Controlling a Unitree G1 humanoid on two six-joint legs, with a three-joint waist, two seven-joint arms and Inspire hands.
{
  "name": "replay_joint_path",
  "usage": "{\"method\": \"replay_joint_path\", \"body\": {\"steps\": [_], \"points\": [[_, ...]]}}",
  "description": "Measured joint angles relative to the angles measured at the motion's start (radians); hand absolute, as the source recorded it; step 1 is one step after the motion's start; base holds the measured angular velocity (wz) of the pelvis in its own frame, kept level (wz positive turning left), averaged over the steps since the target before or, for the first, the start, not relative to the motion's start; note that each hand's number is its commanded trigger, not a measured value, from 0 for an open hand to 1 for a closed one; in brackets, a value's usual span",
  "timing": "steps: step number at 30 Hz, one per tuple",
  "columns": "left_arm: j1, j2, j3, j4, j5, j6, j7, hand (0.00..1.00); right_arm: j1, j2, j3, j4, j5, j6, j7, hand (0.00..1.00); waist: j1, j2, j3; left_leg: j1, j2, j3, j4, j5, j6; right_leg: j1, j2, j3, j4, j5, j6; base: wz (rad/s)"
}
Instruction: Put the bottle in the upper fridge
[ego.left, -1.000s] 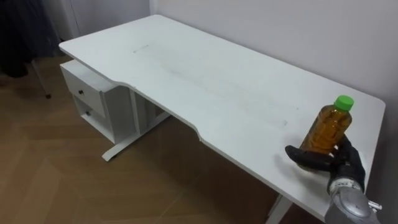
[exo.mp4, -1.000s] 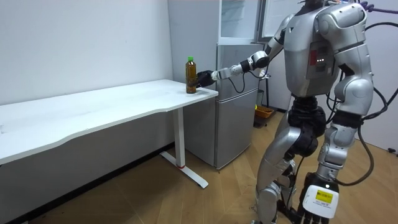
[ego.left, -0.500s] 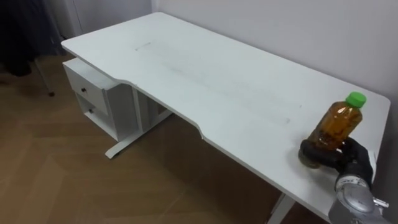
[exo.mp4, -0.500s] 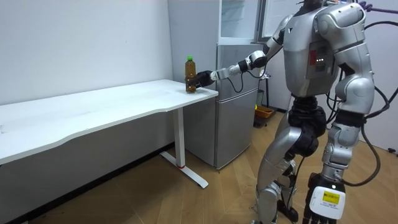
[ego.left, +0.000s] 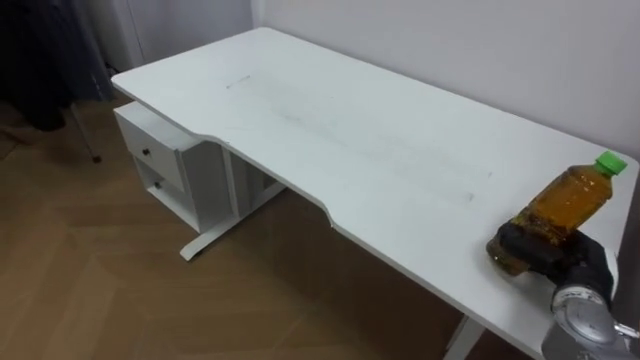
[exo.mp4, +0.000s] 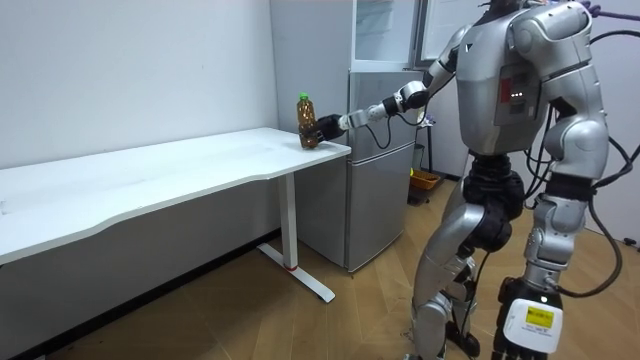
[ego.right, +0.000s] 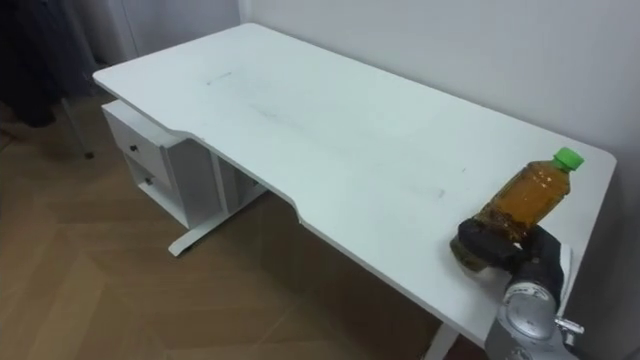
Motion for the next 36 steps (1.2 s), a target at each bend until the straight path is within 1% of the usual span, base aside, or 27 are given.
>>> {"method": "replay_joint_path", "body": {"steps": [1,3,4,6,8,10,11,13,14,15,17,18,19,20,22,24,25,26,27,29,30,35,36], "points": [[0.005,0.000,0.000,-0.002,-0.001,0.000,0.000,0.00,0.000,0.000,0.000,0.003,0.001,0.003,0.008,1.00,-0.005,0.000,-0.0001,0.004,-0.001,0.000,-0.002,0.000,0.000,0.005,0.000,-0.001,-0.003,0.000,0.000,0.09],[0.038,0.000,0.005,-0.018,0.000,-0.003,0.000,0.00,0.001,-0.001,-0.001,0.002,0.006,0.019,0.036,1.00,-0.019,0.001,-0.0017,0.018,-0.004,0.000,-0.007,0.002,0.003,0.021,-0.003,-0.008,-0.012,0.000,0.002,0.06],[0.048,-0.001,0.008,-0.028,0.000,-0.003,0.000,0.00,0.001,-0.004,-0.001,0.000,0.007,0.021,0.040,1.00,-0.022,0.001,-0.0019,0.018,-0.005,0.000,-0.009,0.002,0.003,0.021,-0.003,-0.009,-0.012,0.000,0.002,0.00],[0.069,-0.003,0.029,-0.053,0.001,-0.005,0.000,0.00,0.001,-0.029,-0.002,-0.015,0.003,0.022,0.059,1.00,-0.035,0.002,-0.0030,0.018,-0.010,0.000,-0.022,0.011,0.006,0.017,-0.008,-0.011,-0.012,-0.001,0.004,0.06],[0.077,-0.003,0.056,-0.054,0.008,-0.005,-0.003,0.00,0.001,-0.042,-0.006,-0.064,0.002,0.033,0.057,1.00,-0.043,0.003,-0.0040,0.024,-0.011,0.004,-0.030,0.013,0.007,0.017,-0.011,-0.008,-0.013,-0.001,0.005,-0.03],[0.086,-0.004,0.083,-0.055,0.008,-0.005,-0.003,0.00,0.002,-0.051,-0.006,-0.120,0.002,0.035,0.065,1.00,-0.052,0.004,-0.0059,0.040,-0.010,0.017,-0.040,0.013,0.007,0.024,-0.015,-0.001,-0.013,-0.002,0.006,-0.14],[0.091,-0.007,0.103,-0.055,0.011,-0.009,-0.003,0.00,0.003,-0.062,-0.006,-0.151,0.004,0.035,0.081,1.00,-0.057,0.008,-0.0086,0.058,-0.011,0.022,-0.048,0.013,0.008,0.034,-0.017,0.006,-0.014,-0.002,0.007,-0.12],[0.106,-0.013,0.133,-0.056,0.019,-0.013,-0.004,0.00,0.022,-0.072,-0.007,-0.229,0.002,0.037,0.091,1.00,-0.067,0.012,-0.0179,0.091,-0.014,0.028,-0.067,0.013,0.008,0.055,-0.020,0.015,-0.015,-0.003,0.010,-0.10],[0.119,-0.015,0.145,-0.058,0.020,-0.013,-0.004,0.00,0.041,-0.076,-0.007,-0.290,0.000,0.037,0.100,1.00,-0.076,0.016,-0.0234,0.113,-0.015,0.030,-0.076,0.013,0.008,0.074,-0.020,0.016,-0.023,-0.003,0.011,-0.04],[0.129,-0.021,0.159,-0.063,0.021,-0.012,-0.002,0.00,0.066,-0.087,-0.009,-0.347,-0.010,0.037,0.108,1.00,-0.090,0.017,-0.0321,0.133,-0.017,0.031,-0.086,0.013,0.008,0.094,-0.020,0.016,-0.032,-0.004,0.013,0.00],[0.151,-0.037,0.175,-0.088,0.021,-0.011,0.004,0.00,0.097,-0.101,-0.010,-0.420,-0.019,0.037,0.127,1.00,-0.104,0.022,-0.0377,0.170,-0.018,0.034,-0.102,0.013,0.008,0.125,-0.020,0.021,-0.043,-0.005,0.015,-0.04],[0.159,-0.041,0.175,-0.090,0.020,-0.011,0.004,0.00,0.119,-0.103,-0.015,-0.459,-0.020,0.037,0.140,1.00,-0.107,0.021,-0.0425,0.197,-0.018,0.042,-0.113,0.013,0.007,0.142,-0.020,0.028,-0.053,-0.007,0.019,-0.14],[0.163,-0.044,0.176,-0.091,0.020,-0.010,0.005,0.00,0.131,-0.103,-0.019,-0.479,-0.019,0.038,0.146,1.00,-0.108,0.021,-0.0448,0.209,-0.017,0.045,-0.120,0.013,0.007,0.152,-0.019,0.030,-0.055,-0.007,0.019,-0.16],[0.171,-0.047,0.177,-0.091,0.021,-0.010,0.005,0.00,0.153,-0.103,-0.029,-0.518,-0.019,0.043,0.152,1.00,-0.119,0.019,-0.0498,0.228,-0.016,0.049,-0.131,0.014,0.005,0.165,-0.019,0.032,-0.061,-0.007,0.020,-0.14],[0.180,-0.053,0.181,-0.090,0.025,-0.008,0.003,0.00,0.173,-0.104,-0.047,-0.564,-0.020,0.043,0.171,1.00,-0.128,0.017,-0.0515,0.248,-0.011,0.062,-0.141,0.015,0.004,0.177,-0.018,0.041,-0.063,-0.008,0.019,-0.17],[0.183,-0.064,0.205,-0.086,0.030,-0.005,0.001,0.00,0.184,-0.105,-0.066,-0.602,-0.028,0.044,0.178,1.00,-0.154,0.013,-0.0519,0.262,-0.011,0.068,-0.146,0.015,0.004,0.186,-0.019,0.047,-0.063,-0.008,0.019,-0.11],[0.183,-0.065,0.211,-0.085,0.033,-0.003,0.000,0.00,0.189,-0.105,-0.074,-0.611,-0.040,0.044,0.177,1.00,-0.157,0.010,-0.0526,0.265,-0.011,0.070,-0.148,0.015,0.004,0.186,-0.019,0.052,-0.063,-0.008,0.020,-0.15],[0.183,-0.065,0.222,-0.085,0.043,0.002,0.000,0.00,0.192,-0.106,-0.081,-0.628,-0.055,0.044,0.173,1.00,-0.162,0.005,-0.0527,0.272,-0.010,0.078,-0.156,0.016,0.003,0.184,-0.018,0.068,-0.064,-0.008,0.020,-0.22],[0.185,-0.065,0.227,-0.086,0.050,0.006,0.000,0.00,0.192,-0.107,-0.085,-0.649,-0.055,0.045,0.173,1.00,-0.176,-0.001,-0.0538,0.274,-0.010,0.084,-0.158,0.016,0.003,0.185,-0.018,0.074,-0.067,-0.008,0.020,-0.18],[0.185,-0.065,0.234,-0.089,0.070,0.010,-0.005,0.00,0.202,-0.108,-0.091,-0.701,-0.062,0.046,0.176,1.00,-0.195,-0.006,-0.0541,0.277,-0.012,0.084,-0.158,0.015,0.004,0.188,-0.018,0.074,-0.073,-0.006,0.022,-0.03],[0.185,-0.065,0.235,-0.093,0.092,0.012,-0.006,0.00,0.210,-0.108,-0.096,-0.730,-0.065,0.046,0.178,1.00,-0.205,-0.009,-0.0560,0.280,-0.012,0.084,-0.160,0.014,0.005,0.193,-0.016,0.075,-0.082,-0.003,0.024,0.00],[0.184,-0.066,0.235,-0.106,0.110,0.013,-0.006,0.00,0.262,-0.108,-0.119,-0.796,-0.096,0.046,0.188,1.00,-0.218,-0.009,-0.0541,0.319,-0.012,0.088,-0.172,0.009,0.006,0.234,-0.016,0.074,-0.086,-0.001,0.026,0.00],[0.184,-0.068,0.235,-0.106,0.113,0.013,-0.006,0.00,0.268,-0.108,-0.121,-0.808,-0.098,0.046,0.196,1.00,-0.223,-0.007,-0.0504,0.326,-0.011,0.089,-0.173,0.009,0.006,0.239,-0.016,0.074,-0.086,-0.001,0.026,0.00]]}}
